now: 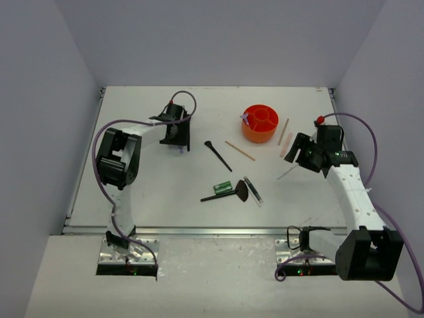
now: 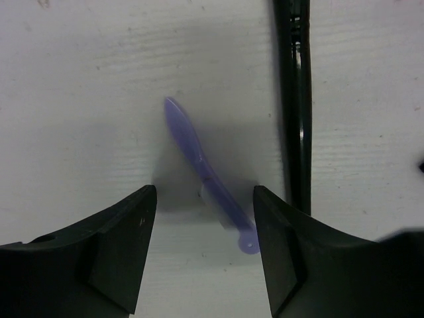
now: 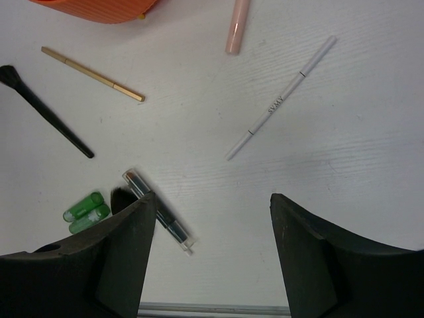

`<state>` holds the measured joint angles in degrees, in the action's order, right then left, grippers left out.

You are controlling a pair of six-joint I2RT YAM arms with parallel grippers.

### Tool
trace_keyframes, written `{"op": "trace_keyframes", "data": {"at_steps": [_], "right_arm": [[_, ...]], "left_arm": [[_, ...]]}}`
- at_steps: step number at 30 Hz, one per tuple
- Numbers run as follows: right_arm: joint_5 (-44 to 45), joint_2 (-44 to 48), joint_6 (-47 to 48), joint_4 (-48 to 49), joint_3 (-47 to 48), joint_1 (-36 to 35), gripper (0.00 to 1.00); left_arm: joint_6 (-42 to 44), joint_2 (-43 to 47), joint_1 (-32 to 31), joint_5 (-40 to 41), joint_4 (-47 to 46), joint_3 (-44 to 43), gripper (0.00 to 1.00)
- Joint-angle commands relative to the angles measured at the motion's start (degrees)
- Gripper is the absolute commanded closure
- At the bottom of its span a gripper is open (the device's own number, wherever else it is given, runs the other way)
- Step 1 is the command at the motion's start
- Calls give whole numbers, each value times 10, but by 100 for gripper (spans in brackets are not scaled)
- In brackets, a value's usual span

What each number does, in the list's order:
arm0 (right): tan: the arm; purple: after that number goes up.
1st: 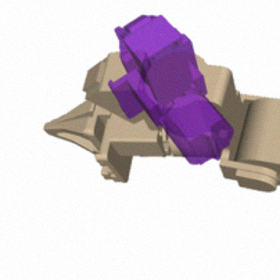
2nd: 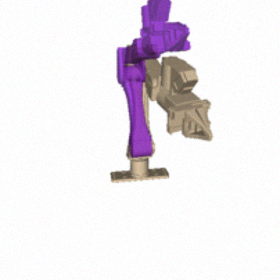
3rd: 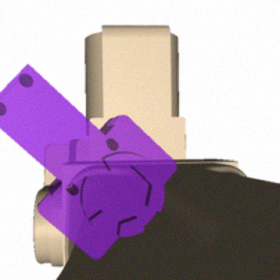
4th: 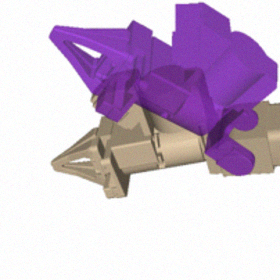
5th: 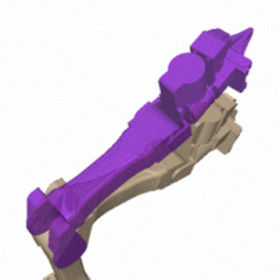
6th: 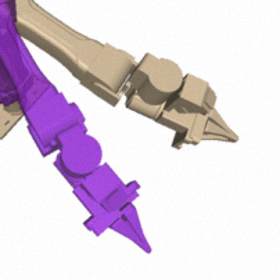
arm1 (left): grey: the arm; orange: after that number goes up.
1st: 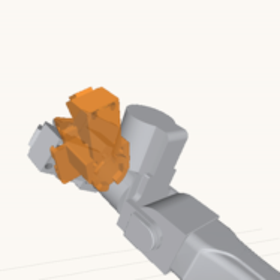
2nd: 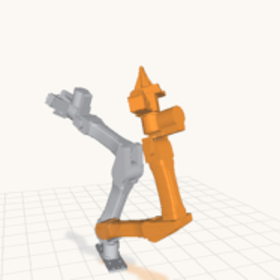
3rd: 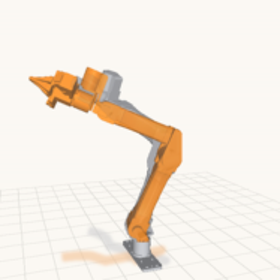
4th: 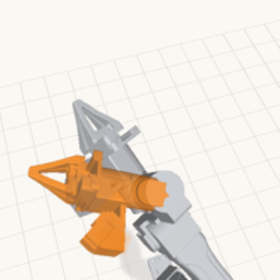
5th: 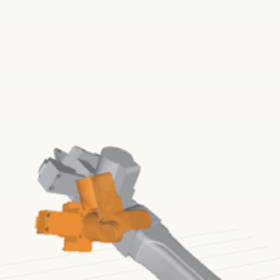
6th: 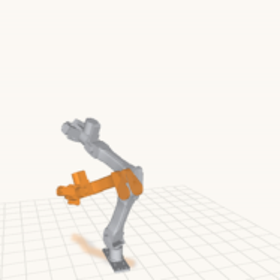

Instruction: Organize the makeup

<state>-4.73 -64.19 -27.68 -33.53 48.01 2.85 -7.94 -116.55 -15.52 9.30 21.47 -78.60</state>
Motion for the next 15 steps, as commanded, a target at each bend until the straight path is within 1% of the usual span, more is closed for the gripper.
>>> {"op": "trace_keyframes", "data": {"at_steps": [1,5,7,10,11,13,14,15], "right_arm": [[1,18,-1,3,-2,-2,31],[7,22,1,3,-6,-2,31],[8,23,1,5,-6,-2,31],[9,23,4,0,-1,-2,30],[12,25,5,0,1,-2,30],[21,30,9,-1,2,-2,30],[24,32,9,0,2,-2,30],[26,34,11,0,2,-2,30]], "left_arm": [[-13,-9,-2,14,-5,8,46],[-17,-7,-2,5,-2,12,52],[-22,-7,-2,-6,8,14,65],[-33,-8,-1,-22,29,13,75],[-41,-5,2,-34,39,18,81],[-52,0,8,-45,48,25,89],[-56,3,11,-52,52,31,95],[-57,3,14,-55,55,33,98]]}}
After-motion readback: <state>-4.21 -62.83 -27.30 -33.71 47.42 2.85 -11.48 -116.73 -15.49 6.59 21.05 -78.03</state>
